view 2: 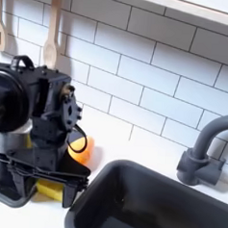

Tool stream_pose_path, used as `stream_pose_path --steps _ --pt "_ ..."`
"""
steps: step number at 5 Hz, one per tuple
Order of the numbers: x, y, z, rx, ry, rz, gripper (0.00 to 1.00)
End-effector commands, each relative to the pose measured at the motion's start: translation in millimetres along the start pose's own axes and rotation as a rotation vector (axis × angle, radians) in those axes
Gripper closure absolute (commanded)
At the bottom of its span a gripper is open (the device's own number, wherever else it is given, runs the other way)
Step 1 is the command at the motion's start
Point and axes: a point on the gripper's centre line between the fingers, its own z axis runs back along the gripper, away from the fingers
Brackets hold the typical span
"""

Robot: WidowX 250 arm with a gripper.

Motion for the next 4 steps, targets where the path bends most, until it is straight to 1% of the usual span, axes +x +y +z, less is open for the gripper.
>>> stream_pose_path --steps 1,2,3,4 --pt "2 0.9 5.8 -0.034 0.003 -0.037 0.0" --pt "-1 6.6 16.9 -0.06 0.039 -0.089 0.0" --pt "-1 10.5 20.2 -0.102 0.062 -0.135 0.0" --pt "-5 10.7 20.3 -0.142 0.089 -0.169 0.0"
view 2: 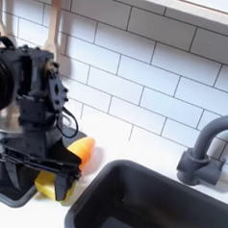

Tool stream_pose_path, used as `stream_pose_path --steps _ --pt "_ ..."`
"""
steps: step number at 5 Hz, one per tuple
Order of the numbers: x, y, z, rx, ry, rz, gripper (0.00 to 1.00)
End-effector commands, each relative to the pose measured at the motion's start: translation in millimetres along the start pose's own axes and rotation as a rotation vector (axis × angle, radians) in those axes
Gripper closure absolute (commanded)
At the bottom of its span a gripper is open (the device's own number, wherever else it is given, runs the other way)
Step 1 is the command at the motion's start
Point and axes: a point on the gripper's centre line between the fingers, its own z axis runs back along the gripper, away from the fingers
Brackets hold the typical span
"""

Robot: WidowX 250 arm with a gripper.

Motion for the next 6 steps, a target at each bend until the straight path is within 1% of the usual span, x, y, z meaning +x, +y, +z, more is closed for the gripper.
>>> stream_pose_path --steps 1,3,4,5,6 --pt "-6 -0.9 1.7 -0.061 0.028 -0.079 0.0" --pt "-3 -5.7 3.3 -0.055 0.019 -0.113 0.0" --pt "-2 -5.6 1.2 -0.057 0.027 -0.101 0.0" --pt "2 -6.4 3.1 -0.046 0.026 -0.124 0.0" --pt "8 -11.0 10.5 -0.04 0.013 -0.197 0.0"
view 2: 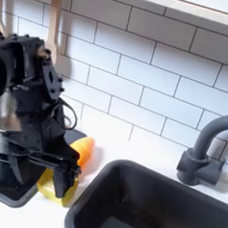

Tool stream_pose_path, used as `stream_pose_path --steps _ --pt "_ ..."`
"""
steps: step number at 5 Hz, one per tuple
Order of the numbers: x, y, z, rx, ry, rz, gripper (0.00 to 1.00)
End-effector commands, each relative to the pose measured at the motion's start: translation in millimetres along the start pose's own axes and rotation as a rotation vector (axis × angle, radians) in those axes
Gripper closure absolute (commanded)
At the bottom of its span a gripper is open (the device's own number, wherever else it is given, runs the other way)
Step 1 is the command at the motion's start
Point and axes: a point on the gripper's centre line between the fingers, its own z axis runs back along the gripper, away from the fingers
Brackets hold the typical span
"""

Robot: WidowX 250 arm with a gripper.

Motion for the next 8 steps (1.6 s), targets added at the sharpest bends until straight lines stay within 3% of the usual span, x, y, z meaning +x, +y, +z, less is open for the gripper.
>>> stream_pose_path --steps 1,3,5,8 --pt "6 4.5 6.6 0.02 0.01 -0.05 0.0" --pt "2 0.6 3.6 0.01 0.017 -0.072 0.0" --pt "-1 4.1 -8.5 0.009 0.032 -0.064 0.0" --pt "5 9.6 -14.2 0.036 0.026 -0.082 0.0"
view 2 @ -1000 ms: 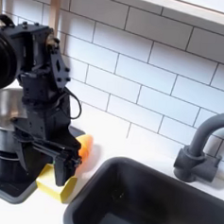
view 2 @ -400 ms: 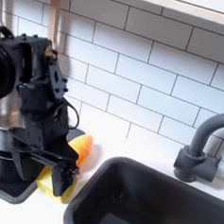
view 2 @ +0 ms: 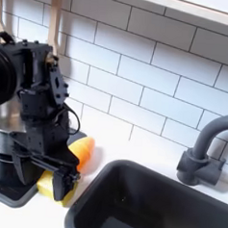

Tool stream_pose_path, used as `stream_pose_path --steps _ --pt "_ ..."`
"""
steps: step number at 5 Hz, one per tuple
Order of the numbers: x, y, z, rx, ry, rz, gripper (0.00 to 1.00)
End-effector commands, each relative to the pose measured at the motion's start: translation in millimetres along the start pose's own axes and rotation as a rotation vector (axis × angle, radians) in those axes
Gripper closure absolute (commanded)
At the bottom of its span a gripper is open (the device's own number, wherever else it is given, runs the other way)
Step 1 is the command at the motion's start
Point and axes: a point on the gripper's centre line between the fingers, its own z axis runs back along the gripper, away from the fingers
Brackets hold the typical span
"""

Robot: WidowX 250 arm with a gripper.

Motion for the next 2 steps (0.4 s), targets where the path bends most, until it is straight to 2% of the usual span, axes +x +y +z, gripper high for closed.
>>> stream_pose_path --steps 1,2 --pt "3.8 -1.2 -2.8 0.003 0.005 -0.01 0.0" --pt "9.0 -7.9 -0.7 0.004 -0.002 -0.027 0.0"
